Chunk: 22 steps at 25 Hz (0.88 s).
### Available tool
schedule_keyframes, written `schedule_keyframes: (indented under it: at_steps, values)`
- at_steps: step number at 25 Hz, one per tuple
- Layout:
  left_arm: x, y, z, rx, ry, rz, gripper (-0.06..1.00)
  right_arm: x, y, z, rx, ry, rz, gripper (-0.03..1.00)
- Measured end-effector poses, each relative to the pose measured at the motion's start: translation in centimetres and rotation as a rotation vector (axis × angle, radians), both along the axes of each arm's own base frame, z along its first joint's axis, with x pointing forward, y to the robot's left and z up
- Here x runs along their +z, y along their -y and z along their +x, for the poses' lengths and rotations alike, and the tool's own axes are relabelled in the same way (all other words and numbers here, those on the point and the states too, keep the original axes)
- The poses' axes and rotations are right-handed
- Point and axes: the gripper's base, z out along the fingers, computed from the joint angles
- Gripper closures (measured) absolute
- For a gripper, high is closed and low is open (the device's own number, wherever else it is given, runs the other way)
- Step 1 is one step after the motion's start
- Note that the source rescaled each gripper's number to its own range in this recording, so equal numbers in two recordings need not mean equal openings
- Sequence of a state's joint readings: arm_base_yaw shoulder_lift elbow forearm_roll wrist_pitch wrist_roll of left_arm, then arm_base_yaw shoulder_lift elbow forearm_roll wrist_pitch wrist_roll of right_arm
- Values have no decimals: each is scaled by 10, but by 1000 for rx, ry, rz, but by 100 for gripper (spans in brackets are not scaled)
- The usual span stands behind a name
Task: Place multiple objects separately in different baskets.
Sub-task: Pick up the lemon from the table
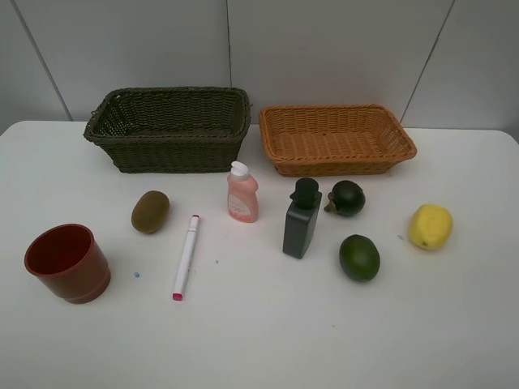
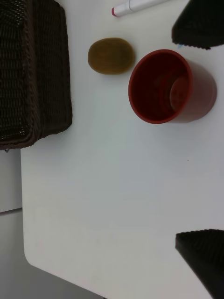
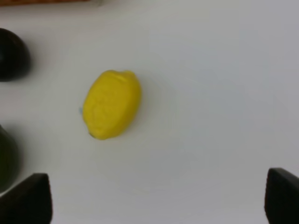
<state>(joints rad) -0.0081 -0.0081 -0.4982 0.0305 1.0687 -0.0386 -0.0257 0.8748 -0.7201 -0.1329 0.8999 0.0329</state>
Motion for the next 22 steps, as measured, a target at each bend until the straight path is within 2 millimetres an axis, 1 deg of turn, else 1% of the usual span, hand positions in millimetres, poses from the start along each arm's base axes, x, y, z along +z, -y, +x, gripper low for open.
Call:
schedule_keyframes:
  at_steps: [4,7,10,14,17,22]
  values:
    - [0,0,0,0,0,0,-6,-25,-7,42,-12,-96,117,-3]
    - [0,0,0,0,0,0,-6,-48,-9,66,-39,-154,159,-3]
    - [0,0,0,0,0,0,-6,-73,-9,84,-88,-216,186,-3]
    - [0,0,0,0,0,0,-6,-106,-9,101,-114,-294,200,-3]
    - [0,0,0,0,0,0,-6,-125,-9,109,-123,-328,204,-3]
    - [0,0,0,0,0,0,-6,-148,-8,119,-128,-352,202,-3]
